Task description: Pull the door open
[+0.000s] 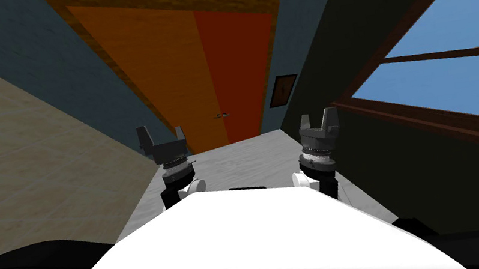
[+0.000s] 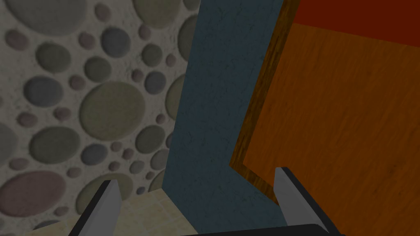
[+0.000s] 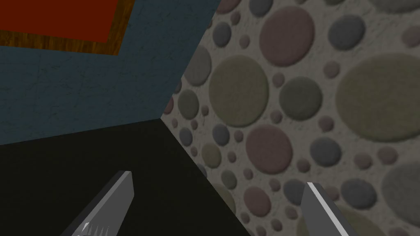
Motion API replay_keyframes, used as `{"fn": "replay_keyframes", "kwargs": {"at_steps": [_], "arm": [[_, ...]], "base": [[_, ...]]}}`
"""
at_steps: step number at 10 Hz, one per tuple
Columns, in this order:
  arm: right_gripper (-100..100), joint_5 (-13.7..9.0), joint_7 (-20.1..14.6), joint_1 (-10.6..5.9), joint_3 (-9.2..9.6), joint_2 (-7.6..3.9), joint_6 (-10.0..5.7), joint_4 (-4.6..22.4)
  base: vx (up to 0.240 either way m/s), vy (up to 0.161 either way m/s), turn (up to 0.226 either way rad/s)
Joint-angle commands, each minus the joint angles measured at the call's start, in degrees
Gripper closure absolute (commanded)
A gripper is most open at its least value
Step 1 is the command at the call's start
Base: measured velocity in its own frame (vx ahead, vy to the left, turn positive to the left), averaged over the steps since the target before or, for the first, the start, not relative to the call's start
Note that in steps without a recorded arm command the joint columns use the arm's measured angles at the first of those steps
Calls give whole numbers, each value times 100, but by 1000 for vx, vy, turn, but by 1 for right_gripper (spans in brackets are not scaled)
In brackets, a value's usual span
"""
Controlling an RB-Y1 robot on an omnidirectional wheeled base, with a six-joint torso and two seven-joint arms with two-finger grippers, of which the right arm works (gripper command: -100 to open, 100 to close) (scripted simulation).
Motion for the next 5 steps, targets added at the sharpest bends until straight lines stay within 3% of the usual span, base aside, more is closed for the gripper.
{"fn": "replay_keyframes", "kwargs": {"at_steps": [1,5], "arm": [[-100,-29,-11,-67,-16,-56,-18,197],[-100,-90,-34,-209,-49,-155,-56,615]], "base": [[13,35,92],[112,39,60]]}}
